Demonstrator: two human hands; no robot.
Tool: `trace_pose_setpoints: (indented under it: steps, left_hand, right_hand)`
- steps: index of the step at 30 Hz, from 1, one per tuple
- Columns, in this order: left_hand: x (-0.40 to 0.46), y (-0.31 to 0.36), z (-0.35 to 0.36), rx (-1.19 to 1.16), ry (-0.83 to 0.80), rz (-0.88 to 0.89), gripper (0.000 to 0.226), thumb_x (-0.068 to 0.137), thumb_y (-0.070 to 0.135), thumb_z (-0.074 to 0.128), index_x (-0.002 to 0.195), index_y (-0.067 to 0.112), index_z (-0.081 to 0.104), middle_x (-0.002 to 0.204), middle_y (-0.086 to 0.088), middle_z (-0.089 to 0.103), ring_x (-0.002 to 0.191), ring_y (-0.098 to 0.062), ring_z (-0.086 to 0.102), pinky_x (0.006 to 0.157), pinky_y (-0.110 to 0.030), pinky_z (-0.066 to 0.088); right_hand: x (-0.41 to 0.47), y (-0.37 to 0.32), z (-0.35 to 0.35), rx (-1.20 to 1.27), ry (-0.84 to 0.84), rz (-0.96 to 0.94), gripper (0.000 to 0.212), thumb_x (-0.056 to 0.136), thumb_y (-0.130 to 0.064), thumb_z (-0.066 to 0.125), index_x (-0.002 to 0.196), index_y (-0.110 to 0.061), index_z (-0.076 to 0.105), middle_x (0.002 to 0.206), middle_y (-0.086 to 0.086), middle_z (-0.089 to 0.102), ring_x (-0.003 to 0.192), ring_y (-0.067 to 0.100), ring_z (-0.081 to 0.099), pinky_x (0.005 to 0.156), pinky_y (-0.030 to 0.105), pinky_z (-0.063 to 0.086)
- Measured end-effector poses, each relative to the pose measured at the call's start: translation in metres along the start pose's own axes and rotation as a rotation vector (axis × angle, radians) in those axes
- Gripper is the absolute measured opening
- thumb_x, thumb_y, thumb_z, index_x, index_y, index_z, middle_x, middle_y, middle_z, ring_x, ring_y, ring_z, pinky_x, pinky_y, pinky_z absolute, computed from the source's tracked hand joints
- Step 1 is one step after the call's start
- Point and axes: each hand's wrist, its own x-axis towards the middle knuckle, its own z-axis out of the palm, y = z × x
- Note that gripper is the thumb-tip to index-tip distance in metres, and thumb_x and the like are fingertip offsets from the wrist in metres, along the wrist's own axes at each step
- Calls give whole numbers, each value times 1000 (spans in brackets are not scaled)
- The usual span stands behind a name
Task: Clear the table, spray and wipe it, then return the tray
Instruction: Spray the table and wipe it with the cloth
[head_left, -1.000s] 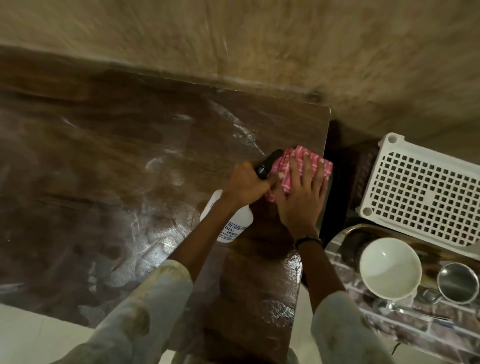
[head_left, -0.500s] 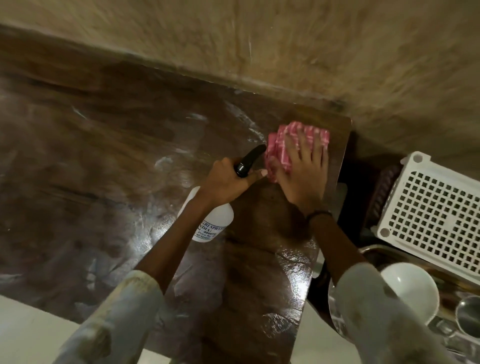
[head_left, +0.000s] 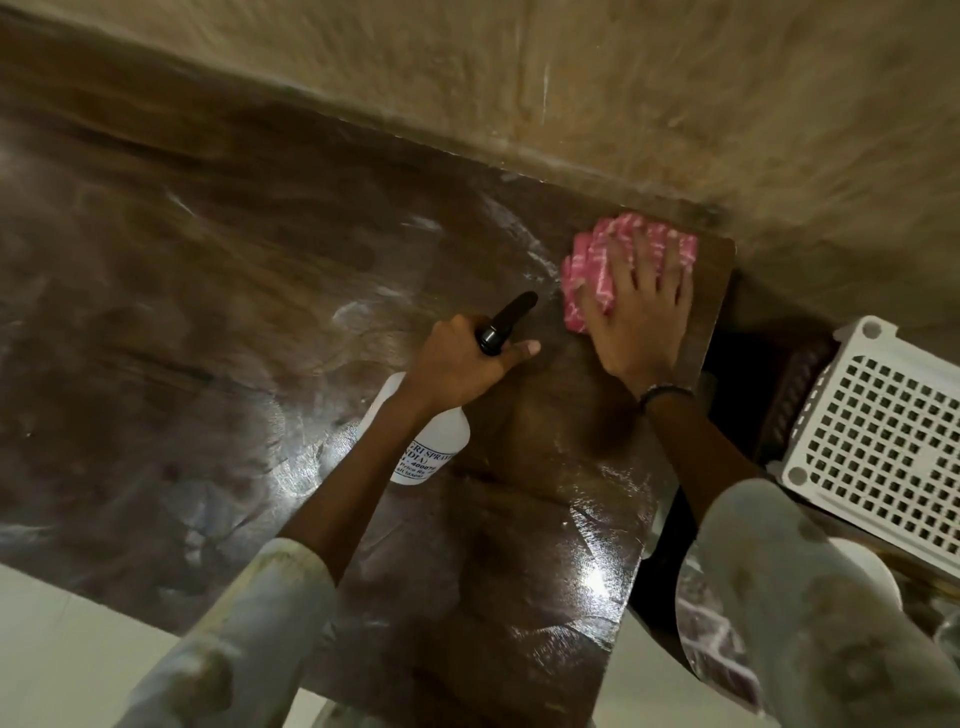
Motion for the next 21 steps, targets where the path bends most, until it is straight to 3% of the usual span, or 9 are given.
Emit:
trace_pose_setpoints:
  steps: [2,6,12,16,21]
  left_hand:
    - [2,-2,1,1,12,-11,41,77,45,70,87,6,67,65,3,58,65,-12,59,60,-22,41]
    - [9,0,3,17,45,-46,42,76,49,70,83,8,60,63,5,54,60,-8,55,54,-19,37]
    - [16,1,1,47,17,-44,37,78,46,69,71,14,53,59,4,50,53,-7,50,50,-19,37]
    - [19,1,-5,21,21,-28,40,79,46,68,85,8,59,61,4,51,54,-7,50,51,-20,37]
    - [14,-8,-21,12,75,-2,34,80,43,68,76,13,52,59,4,47,53,-8,48,51,-19,36]
  right_hand:
    - [-33,3,6,0,21,-93,69,92,-64,28,150,-26,24,159,4,18,147,31,8,118,54,9]
    - [-67,8,9,14,43,34,71,90,-68,22,149,-29,26,158,3,23,147,30,12,117,53,14]
    - [-64,7,10,7,43,38,71,88,-66,27,149,-28,25,158,3,22,147,30,12,118,52,12]
    - [-61,5,9,5,49,46,71,88,-65,29,149,-28,24,158,3,21,147,30,12,117,52,12]
    - [-19,-3,5,15,60,100,71,89,-64,34,150,-30,22,159,1,18,147,32,11,117,53,12]
